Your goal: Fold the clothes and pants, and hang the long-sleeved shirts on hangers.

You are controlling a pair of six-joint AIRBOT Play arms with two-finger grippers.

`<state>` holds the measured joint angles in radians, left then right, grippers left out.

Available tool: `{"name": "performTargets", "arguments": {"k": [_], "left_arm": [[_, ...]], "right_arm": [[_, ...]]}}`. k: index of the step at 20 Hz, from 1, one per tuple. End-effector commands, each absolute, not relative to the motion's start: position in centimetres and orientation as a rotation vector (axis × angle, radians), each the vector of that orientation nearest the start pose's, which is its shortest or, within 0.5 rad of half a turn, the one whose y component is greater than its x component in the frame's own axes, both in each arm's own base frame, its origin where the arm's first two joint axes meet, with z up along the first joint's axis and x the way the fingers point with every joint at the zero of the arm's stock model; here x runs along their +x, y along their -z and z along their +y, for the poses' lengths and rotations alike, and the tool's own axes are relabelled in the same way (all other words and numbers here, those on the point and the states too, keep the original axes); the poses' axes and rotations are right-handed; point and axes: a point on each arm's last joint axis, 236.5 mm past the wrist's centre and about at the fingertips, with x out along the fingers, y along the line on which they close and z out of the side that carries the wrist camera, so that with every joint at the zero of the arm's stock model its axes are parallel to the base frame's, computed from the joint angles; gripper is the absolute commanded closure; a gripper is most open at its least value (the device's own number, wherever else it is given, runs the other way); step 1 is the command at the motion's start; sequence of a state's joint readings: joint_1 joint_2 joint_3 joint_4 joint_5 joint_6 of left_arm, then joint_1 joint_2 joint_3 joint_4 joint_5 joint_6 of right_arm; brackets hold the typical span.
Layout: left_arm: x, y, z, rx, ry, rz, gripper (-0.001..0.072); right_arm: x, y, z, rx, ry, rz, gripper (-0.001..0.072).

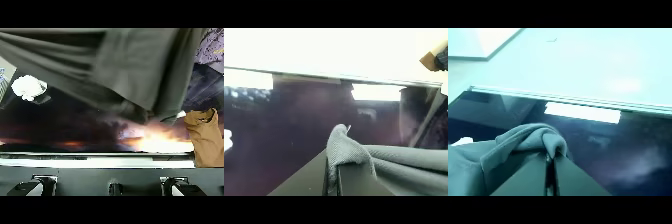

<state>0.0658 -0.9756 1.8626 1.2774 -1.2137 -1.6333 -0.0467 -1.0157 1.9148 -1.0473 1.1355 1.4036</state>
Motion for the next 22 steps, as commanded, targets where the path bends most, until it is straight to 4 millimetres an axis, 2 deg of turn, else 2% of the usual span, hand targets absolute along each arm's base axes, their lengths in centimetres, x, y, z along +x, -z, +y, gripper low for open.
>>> {"name": "performTargets", "arguments": {"k": [1, 3, 5, 7, 8, 11, 13, 15, 17, 19, 20, 21, 22], "left_arm": [[34.1, -41.1, -3.9, -0.243, 0.164, 0.368, 0.0691], [36.1, -38.0, -3.8, -0.271, 0.152, 0.45, 0.0691], [38.9, -32.4, -3.6, -0.295, 0.134, 0.589, 0.0691], [41.9, -25.1, -3.3, -0.325, 0.108, 0.74, 0.0691], [43.4, -21.1, -3.1, -0.344, 0.09, 0.803, 0.0691], [47.5, -10.5, -2.3, -0.39, 0.031, 0.917, 0.0691], [48.9, -5.1, -2.0, -0.417, -0.002, 0.988, 0.0691], [49.4, -0.7, -2.1, -0.438, -0.017, 1.071, 0.069], [49.4, 2.0, -2.4, -0.459, -0.02, 1.127, 0.069], [49.4, 2.9, -2.5, -0.48, -0.033, 1.145, 0.069], [49.4, 2.9, -2.5, -0.487, -0.038, 1.144, 0.069], [49.3, 2.7, -2.5, -0.487, -0.037, 1.143, 0.069], [49.2, 2.6, -2.5, -0.486, -0.035, 1.147, 0.069]], "right_arm": [[34.7, -44.9, 9.0, 0.126, -0.41, 0.223, 0.0682], [37.8, -42.9, 8.8, 0.167, -0.4, 0.275, 0.0682], [42.7, -38.2, 8.7, 0.24, -0.388, 0.397, 0.0682], [47.7, -31.8, 9.5, 0.301, -0.385, 0.54, 0.0682], [50.3, -28.1, 10.6, 0.332, -0.393, 0.609, 0.0682], [56.9, -16.8, 15.5, 0.393, -0.418, 0.744, 0.0682], [59.2, -10.0, 18.5, 0.439, -0.404, 0.821, 0.0681], [59.5, -4.7, 20.3, 0.522, -0.364, 0.924, 0.0676], [59.1, -2.0, 20.8, 0.599, -0.322, 1.004, 0.0623], [58.5, -1.9, 20.3, 0.62, -0.312, 1.041, 0.0618], [58.1, -2.4, 19.5, 0.624, -0.309, 1.054, 0.0545], [57.7, -3.1, 18.1, 0.631, -0.299, 1.069, 0.0391], [57.2, -3.9, 16.4, 0.634, -0.287, 1.083, 0.0319]]}}
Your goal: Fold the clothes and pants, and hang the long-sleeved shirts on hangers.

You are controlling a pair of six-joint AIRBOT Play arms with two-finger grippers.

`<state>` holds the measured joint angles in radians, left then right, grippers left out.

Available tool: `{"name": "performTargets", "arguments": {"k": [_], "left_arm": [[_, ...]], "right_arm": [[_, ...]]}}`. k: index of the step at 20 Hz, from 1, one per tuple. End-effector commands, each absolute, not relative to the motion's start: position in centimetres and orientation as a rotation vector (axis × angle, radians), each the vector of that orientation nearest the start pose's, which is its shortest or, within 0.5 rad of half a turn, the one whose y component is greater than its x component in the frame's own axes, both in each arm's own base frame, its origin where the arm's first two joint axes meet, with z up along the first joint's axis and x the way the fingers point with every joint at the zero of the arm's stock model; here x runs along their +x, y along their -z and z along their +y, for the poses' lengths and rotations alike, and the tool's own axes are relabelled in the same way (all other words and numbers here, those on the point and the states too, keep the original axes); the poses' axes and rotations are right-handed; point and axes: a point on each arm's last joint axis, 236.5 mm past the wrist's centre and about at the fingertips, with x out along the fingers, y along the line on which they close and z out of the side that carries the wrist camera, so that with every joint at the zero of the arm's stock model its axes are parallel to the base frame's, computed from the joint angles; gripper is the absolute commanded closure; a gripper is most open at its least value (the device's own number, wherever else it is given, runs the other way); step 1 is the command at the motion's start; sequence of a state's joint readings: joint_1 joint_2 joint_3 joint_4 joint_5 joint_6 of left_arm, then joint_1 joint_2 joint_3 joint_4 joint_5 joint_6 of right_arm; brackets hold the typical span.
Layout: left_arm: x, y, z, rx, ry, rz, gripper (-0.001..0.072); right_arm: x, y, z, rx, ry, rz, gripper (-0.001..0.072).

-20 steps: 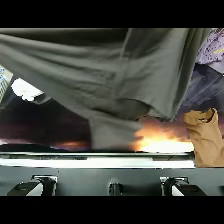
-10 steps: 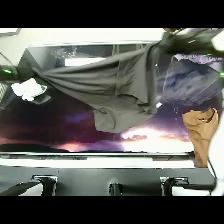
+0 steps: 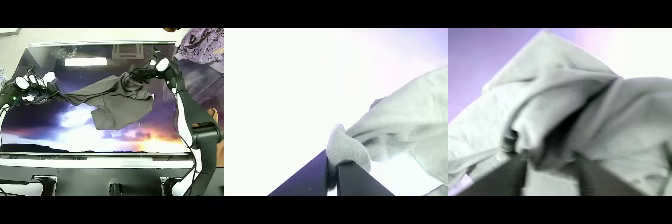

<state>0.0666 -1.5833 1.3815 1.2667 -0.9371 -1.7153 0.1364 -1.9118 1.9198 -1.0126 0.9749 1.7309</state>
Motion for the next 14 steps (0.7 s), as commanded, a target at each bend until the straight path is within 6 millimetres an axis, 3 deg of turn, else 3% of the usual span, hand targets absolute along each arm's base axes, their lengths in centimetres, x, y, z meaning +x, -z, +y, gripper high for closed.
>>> {"name": "performTargets", "arguments": {"k": [1, 5, 7, 8, 10, 11, 14], "left_arm": [[48.9, 2.6, -2.6, -0.486, -0.033, 1.159, 0.069], [47.5, 3.0, -2.9, -0.483, -0.026, 1.22, 0.069], [46.9, 3.2, -3.1, -0.482, -0.023, 1.249, 0.069], [46.7, 3.2, -3.1, -0.482, -0.022, 1.258, 0.069], [46.5, 3.3, -3.2, -0.482, -0.021, 1.268, 0.0689], [46.4, 3.3, -3.2, -0.481, -0.021, 1.272, 0.069], [46.3, 3.4, -3.2, -0.482, -0.021, 1.277, 0.0689]], "right_arm": [[56.5, -5.1, 14.2, 0.631, -0.276, 1.095, 0.0317], [51.4, -9.0, 4.4, 0.569, -0.25, 1.175, 0.0338], [48.1, -9.4, 1.1, 0.565, -0.232, 1.252, 0.0364], [46.8, -9.1, 0.4, 0.584, -0.22, 1.281, 0.0359], [44.5, -7.4, 1.1, 0.64, -0.219, 1.331, 0.0321], [43.5, -6.3, 2.8, 0.678, -0.254, 1.354, 0.0226], [39.9, -1.6, 8.6, 0.77, -0.315, 1.417, 0.022]]}}
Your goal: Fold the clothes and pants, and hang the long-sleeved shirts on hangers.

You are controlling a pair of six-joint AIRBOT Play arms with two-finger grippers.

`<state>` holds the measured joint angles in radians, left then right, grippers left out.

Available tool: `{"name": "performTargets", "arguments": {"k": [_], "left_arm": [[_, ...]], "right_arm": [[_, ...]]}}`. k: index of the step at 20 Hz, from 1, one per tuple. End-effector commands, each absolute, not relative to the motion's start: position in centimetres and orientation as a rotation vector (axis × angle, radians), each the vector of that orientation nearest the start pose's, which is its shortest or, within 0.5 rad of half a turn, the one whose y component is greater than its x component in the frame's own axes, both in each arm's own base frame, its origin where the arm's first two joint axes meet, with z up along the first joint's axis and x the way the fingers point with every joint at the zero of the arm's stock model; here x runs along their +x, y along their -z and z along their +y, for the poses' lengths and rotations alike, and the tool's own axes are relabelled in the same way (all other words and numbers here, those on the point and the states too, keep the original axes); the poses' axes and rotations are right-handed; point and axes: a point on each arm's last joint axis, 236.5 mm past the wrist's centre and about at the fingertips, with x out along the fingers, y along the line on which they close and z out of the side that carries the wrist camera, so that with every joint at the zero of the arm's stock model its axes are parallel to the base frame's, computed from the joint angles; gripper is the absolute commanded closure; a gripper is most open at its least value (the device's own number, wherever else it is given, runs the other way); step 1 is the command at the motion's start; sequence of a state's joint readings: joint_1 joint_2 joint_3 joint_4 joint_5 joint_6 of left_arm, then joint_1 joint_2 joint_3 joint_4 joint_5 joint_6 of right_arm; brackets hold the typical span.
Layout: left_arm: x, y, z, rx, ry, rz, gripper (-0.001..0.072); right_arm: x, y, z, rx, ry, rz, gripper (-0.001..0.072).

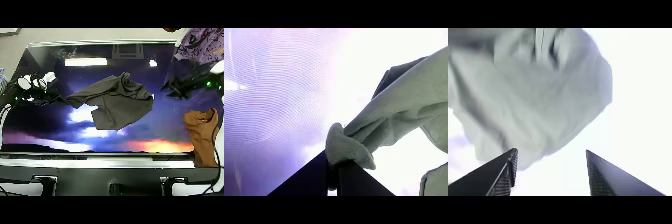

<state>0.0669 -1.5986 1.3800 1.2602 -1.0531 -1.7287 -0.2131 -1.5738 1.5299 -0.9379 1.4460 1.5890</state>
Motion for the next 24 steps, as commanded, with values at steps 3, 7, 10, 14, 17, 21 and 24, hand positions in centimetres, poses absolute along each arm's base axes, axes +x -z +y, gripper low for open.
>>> {"name": "performTargets", "arguments": {"k": [3, 7, 10, 14, 17, 21, 24], "left_arm": [[46.2, 3.4, -3.3, -0.482, -0.02, 1.281, 0.0689], [46.2, 3.4, -3.3, -0.481, -0.02, 1.281, 0.0689], [46.2, 3.4, -3.3, -0.481, -0.02, 1.281, 0.0689], [46.2, 3.4, -3.2, -0.481, -0.02, 1.28, 0.069], [46.2, 3.4, -3.2, -0.481, -0.02, 1.279, 0.0689], [46.2, 3.4, -3.2, -0.481, -0.02, 1.28, 0.0689], [46.1, 3.1, -3.3, -0.482, -0.018, 1.281, 0.0689]], "right_arm": [[36.3, 3.5, 14.1, 0.797, -0.324, 1.49, 0.022], [34.1, 7.3, 18.7, 0.725, -0.309, 1.507, 0.0219], [35.2, 8.2, 19.8, 0.739, -0.263, 1.462, 0.0234], [36.0, 9.2, 19.6, 0.769, -0.214, 1.45, 0.0238], [36.0, 10.1, 20.0, 0.815, -0.196, 1.472, 0.0243], [37.5, 10.0, 20.3, 0.866, -0.188, 1.418, 0.0506], [38.0, 8.8, 21.0, 0.861, -0.253, 1.399, 0.0683]]}}
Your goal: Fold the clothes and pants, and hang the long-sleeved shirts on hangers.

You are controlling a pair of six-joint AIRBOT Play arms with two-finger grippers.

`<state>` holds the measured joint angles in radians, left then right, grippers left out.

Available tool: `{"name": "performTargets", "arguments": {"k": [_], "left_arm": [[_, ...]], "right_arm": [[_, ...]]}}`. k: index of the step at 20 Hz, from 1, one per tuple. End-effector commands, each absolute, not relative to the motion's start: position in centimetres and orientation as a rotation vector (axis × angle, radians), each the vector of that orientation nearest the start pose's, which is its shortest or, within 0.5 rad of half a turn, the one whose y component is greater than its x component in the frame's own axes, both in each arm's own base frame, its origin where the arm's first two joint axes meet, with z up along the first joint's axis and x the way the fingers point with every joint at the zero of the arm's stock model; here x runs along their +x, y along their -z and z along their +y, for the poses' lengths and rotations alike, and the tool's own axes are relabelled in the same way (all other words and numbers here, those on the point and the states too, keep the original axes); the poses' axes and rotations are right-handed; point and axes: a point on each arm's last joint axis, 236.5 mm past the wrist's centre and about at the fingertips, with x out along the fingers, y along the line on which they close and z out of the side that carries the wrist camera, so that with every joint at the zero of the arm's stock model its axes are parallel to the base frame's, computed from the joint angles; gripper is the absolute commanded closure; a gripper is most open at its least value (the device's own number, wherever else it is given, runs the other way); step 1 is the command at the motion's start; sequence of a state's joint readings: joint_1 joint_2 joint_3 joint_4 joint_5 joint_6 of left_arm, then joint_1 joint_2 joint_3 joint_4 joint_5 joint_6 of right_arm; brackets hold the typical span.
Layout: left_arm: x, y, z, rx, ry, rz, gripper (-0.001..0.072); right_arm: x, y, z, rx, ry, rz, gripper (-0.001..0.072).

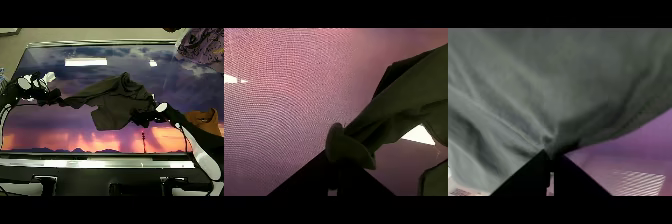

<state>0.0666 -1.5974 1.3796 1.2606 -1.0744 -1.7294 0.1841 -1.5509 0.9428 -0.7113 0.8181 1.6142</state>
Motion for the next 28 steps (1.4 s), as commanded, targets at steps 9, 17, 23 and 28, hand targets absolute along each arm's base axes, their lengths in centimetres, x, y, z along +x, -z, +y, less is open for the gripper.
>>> {"name": "performTargets", "arguments": {"k": [9, 17, 23, 28], "left_arm": [[47.5, -19.3, 0.6, -0.277, -0.046, 0.8, 0.069], [32.1, -41.6, 3.6, -0.248, -0.163, 0.273, 0.069], [24.5, -46.5, 4.2, -0.288, -0.189, 0.092, 0.069], [30.4, -41.8, 4.3, -0.289, -0.204, 0.268, 0.0691]], "right_arm": [[45.1, -20.9, 14.7, 0.45, -0.396, 0.794, 0.0683], [30.6, -47.1, 6.6, 0.221, -0.239, 0.192, 0.0683], [24.1, -50.7, 5.3, 0.242, -0.216, 0.066, 0.0683], [31.3, -45.8, 5.7, 0.299, -0.182, 0.248, 0.0683]]}}
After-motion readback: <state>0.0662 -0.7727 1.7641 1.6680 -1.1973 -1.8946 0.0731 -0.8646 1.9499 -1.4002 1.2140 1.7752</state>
